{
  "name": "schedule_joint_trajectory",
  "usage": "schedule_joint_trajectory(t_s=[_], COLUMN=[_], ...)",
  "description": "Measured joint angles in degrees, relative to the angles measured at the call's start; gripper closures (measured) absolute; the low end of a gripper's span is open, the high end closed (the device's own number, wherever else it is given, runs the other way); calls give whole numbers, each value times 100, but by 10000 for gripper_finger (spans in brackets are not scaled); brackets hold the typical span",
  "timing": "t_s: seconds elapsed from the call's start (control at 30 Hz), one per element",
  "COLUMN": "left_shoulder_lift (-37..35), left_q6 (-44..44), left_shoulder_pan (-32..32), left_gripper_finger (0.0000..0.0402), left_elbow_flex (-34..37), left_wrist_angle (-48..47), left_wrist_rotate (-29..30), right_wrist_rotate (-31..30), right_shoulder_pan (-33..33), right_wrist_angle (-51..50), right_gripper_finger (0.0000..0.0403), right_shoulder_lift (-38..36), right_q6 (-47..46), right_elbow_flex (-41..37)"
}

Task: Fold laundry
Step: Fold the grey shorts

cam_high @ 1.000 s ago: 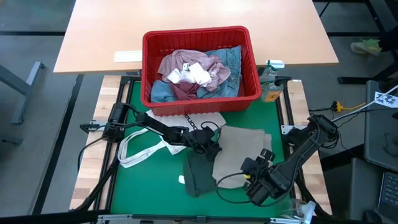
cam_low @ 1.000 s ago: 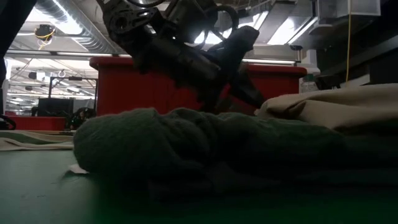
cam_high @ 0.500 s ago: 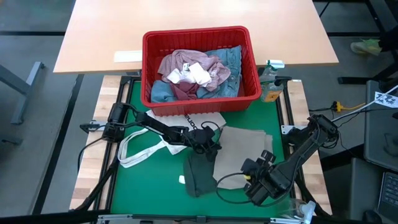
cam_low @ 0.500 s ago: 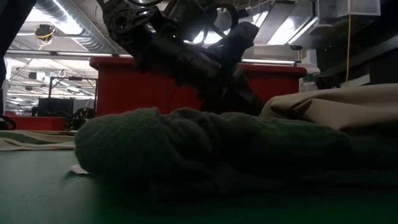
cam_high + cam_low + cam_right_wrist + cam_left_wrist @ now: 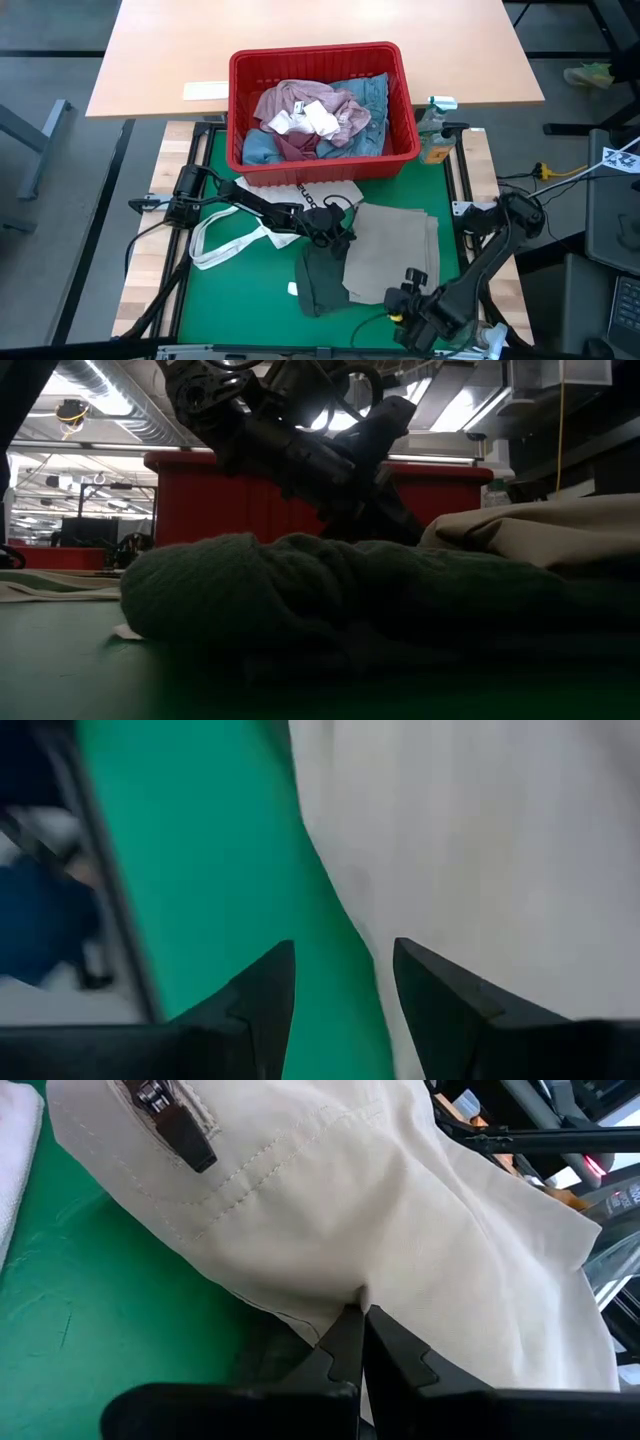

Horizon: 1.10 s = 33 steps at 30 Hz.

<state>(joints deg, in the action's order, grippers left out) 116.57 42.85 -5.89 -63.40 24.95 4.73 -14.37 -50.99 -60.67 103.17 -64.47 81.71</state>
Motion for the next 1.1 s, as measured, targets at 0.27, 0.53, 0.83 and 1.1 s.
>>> schedule_joint_trajectory(t_s=[0.27,0.53,0.83,1.1], left_shoulder_lift=[0,0,0,-2], left_q6=[0,0,0,0], left_shoulder_pan=[0,0,0,-4], left_gripper_finger=[401,401,401,401], left_elbow_flex=[0,0,0,-4], left_wrist_angle=[0,0,0,0], left_wrist_rotate=[0,0,-2,-4], right_wrist_rotate=[235,777,839,1054], right_shoulder_pan=[-128,-126,-110,-112], right_wrist_angle=[-581,-589,-1009,-1526], right_gripper_finger=[231,231,231,237], right_shoulder_lift=[491,971,1425,1454], right_q6=[46,474,641,598], right_elbow_flex=[-11,-9,-9,-9])
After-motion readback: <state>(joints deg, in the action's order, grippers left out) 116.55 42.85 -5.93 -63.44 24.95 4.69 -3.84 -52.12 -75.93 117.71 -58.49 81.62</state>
